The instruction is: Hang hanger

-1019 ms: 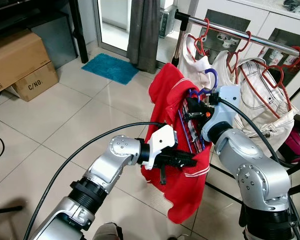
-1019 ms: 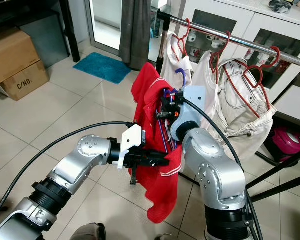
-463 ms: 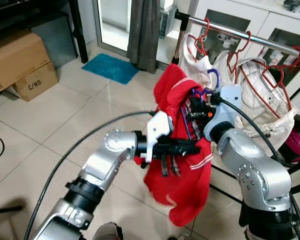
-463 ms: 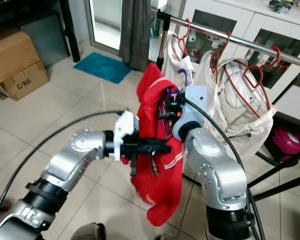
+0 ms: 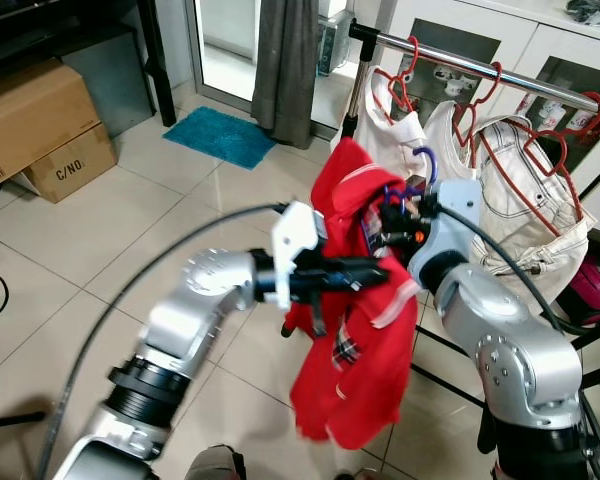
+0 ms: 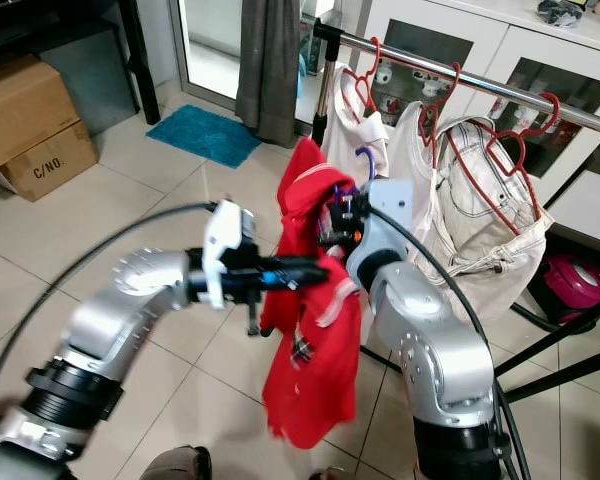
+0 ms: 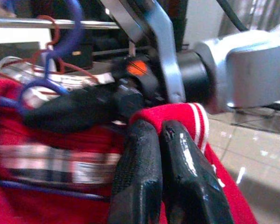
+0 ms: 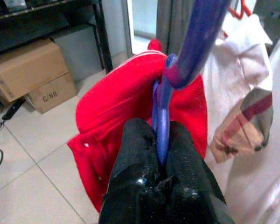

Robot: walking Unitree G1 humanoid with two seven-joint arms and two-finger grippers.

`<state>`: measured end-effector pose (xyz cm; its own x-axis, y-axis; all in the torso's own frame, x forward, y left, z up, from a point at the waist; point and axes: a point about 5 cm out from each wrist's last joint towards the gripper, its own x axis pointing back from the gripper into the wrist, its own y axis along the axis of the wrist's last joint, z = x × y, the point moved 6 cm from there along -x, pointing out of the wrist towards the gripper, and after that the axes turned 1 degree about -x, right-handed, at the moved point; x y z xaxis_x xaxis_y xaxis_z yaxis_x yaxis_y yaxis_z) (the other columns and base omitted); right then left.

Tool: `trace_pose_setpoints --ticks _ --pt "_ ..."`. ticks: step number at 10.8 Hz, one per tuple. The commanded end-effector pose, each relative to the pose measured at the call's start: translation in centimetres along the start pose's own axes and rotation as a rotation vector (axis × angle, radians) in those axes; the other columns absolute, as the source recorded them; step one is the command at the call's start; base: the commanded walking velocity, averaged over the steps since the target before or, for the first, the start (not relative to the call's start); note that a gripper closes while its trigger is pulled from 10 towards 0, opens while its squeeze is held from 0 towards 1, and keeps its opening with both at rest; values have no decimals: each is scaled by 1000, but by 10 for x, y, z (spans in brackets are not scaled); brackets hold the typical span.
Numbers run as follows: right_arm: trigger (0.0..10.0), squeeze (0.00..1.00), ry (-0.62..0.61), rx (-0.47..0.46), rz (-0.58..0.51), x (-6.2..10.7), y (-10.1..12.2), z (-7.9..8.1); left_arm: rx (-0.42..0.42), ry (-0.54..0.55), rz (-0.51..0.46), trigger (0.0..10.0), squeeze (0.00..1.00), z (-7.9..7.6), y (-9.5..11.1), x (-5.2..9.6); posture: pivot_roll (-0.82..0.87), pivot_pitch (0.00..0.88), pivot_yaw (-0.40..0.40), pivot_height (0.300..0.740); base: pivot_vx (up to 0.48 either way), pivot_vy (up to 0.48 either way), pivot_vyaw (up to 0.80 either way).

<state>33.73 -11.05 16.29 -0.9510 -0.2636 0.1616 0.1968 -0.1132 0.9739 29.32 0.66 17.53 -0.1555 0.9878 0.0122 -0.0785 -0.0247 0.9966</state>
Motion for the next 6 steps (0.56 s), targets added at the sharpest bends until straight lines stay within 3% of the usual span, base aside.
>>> trace_pose_setpoints --ticks 1,3,4,5,6 --pt "10000 0 -47 24 0 3 -1 -13 -82 53 -74 0 0 10 33 7 -5 61 -83 740 0 0 0" --pt "10000 0 -60 26 -2 5 -1 -18 -58 91 -50 0 0 4 24 15 1 59 -84 740 0 0 0" --pt "10000 0 -60 27 -2 4 -1 -18 -38 90 6 0 0 -4 6 15 2 60 -86 740 0 0 0" --pt "10000 0 -58 29 -5 3 1 -18 -37 146 161 0 0 -4 -31 17 0 61 -86 740 0 0 0" --pt "10000 0 -57 31 -8 3 2 -18 -46 186 215 0 0 0 -42 21 -2 62 -87 740 0 0 0"
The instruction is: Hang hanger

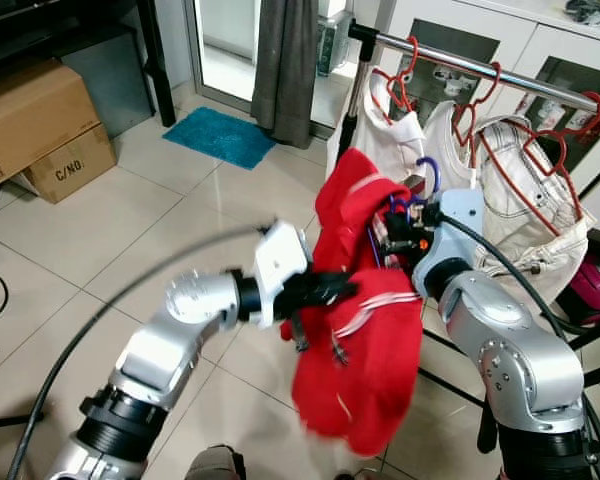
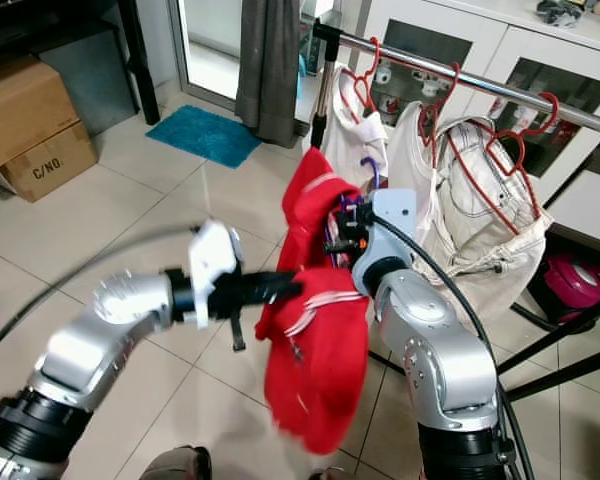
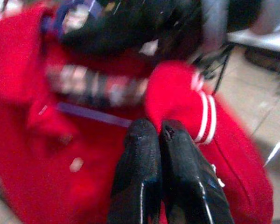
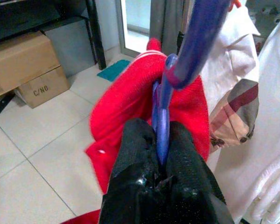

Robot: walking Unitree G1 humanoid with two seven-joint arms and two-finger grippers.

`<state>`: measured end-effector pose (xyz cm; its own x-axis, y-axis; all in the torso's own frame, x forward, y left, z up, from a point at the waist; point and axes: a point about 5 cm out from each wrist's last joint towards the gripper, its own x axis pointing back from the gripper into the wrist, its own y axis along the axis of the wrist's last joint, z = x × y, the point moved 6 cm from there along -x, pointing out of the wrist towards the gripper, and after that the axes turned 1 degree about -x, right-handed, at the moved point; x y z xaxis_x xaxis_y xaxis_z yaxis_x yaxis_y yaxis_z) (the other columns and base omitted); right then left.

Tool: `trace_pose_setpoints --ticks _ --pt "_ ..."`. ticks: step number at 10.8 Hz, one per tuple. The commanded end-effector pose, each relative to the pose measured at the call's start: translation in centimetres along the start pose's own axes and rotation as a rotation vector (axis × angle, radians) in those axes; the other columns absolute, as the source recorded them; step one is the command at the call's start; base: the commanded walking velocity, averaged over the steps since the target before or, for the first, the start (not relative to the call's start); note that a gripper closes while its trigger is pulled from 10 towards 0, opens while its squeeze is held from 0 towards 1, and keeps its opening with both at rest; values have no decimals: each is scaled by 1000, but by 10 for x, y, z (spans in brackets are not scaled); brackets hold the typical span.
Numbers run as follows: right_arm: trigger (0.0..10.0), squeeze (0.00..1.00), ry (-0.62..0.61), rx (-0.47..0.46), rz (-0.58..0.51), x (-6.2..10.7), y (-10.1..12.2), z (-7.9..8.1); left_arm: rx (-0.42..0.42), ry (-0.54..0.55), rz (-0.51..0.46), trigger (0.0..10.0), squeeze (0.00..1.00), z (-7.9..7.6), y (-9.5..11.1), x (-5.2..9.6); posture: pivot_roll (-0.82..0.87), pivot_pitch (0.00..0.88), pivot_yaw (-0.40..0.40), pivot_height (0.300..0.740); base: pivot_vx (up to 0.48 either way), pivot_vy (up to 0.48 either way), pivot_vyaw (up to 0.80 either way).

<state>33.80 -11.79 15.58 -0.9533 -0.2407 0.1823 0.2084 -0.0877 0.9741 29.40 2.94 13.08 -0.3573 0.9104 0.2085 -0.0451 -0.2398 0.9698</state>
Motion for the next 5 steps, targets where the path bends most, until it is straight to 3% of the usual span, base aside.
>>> trace_pose_setpoints --ticks 1,2,3,4,5 --pt "10000 0 -32 10 -28 3 8 -11 -27 63 14 0 0 10 1 4 -3 64 -90 740 0 0 0" --pt "10000 0 -33 11 -28 4 8 -12 -23 110 -10 10000 0 17 7 5 -1 65 -92 740 0 0 0" --pt "10000 0 -32 12 -26 3 7 -12 -2 86 -52 10000 765 13 15 5 5 60 -89 740 0 0 0" --pt "10000 0 -29 8 -33 1 10 -10 0 69 -67 10000 1000 12 20 6 6 66 -88 740 0 0 0" --pt "10000 0 -30 4 -37 1 10 -11 7 68 -86 10000 1000 11 24 7 8 72 -99 740 0 0 0"
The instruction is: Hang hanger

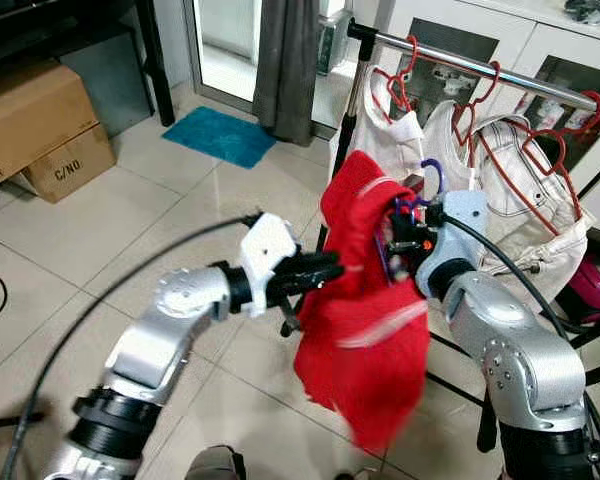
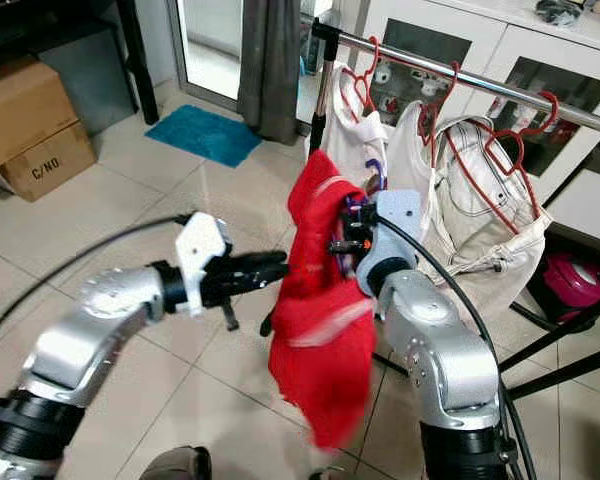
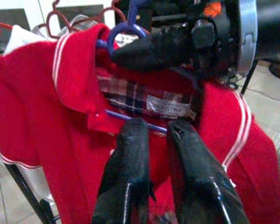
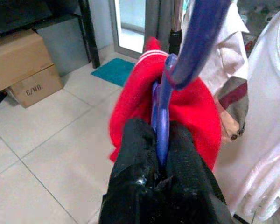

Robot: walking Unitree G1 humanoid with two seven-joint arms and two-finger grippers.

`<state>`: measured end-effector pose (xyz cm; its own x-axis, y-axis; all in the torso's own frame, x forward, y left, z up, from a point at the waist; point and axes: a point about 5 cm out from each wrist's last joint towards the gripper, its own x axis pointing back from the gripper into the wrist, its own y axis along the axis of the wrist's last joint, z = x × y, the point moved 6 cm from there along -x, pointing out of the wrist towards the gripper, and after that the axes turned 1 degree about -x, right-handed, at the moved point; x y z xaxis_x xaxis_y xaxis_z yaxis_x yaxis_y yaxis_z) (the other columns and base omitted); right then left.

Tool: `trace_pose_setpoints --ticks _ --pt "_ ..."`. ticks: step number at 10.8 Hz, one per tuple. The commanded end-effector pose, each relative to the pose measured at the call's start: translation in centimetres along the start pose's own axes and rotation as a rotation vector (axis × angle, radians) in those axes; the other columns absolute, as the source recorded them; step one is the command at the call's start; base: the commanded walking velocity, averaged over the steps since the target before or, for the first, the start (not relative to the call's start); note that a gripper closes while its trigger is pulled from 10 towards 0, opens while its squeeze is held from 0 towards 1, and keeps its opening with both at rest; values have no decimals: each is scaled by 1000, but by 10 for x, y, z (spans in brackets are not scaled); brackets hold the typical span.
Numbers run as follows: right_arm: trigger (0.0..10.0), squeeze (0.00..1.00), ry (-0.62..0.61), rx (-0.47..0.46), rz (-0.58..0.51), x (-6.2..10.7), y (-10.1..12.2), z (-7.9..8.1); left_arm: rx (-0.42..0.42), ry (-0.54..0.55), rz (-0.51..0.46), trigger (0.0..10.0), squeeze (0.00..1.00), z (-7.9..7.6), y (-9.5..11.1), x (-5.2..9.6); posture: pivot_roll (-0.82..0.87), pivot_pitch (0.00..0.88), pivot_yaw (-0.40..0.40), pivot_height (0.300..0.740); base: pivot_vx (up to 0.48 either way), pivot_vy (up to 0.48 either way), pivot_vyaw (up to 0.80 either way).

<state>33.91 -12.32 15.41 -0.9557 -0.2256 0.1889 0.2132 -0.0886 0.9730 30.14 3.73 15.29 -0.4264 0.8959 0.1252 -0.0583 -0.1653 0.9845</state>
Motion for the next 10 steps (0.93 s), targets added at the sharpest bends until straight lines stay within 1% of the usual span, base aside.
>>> trace_pose_setpoints --ticks 1,3,5,6,7,8,9,10 --pt "10000 0 -11 6 -34 2 10 -6 6 -7 -25 10000 1000 -3 6 1 11 75 -103 740 0 0 0" --pt "10000 0 -42 28 -17 4 4 -12 54 32 -51 10000 1000 -4 12 12 20 86 -111 740 0 0 0" --pt "10000 0 -41 -60 -5 14 -6 -11 123 134 -79 10000 1000 1 19 35 28 89 -104 740 0 0 0" --pt "10000 0 -26 -141 -2 30 -16 -8 117 271 -30 10000 1000 10 12 52 33 87 -102 740 0 0 0" --pt "10000 0 -27 -136 -2 37 -20 -8 100 333 -10 10000 1000 14 9 58 36 88 -99 740 0 0 0" --pt "10000 0 -47 -127 2 40 -24 -9 128 441 -36 10000 1000 19 10 66 36 86 -94 740 0 0 0" --pt "10000 0 -69 -126 -5 42 -26 -12 148 572 -66 10000 0 28 11 77 36 86 -91 740 0 0 0" --pt "10000 0 -119 -74 -19 44 -25 -19 128 672 -28 10000 0 33 5 85 43 85 -83 740 0 0 0"
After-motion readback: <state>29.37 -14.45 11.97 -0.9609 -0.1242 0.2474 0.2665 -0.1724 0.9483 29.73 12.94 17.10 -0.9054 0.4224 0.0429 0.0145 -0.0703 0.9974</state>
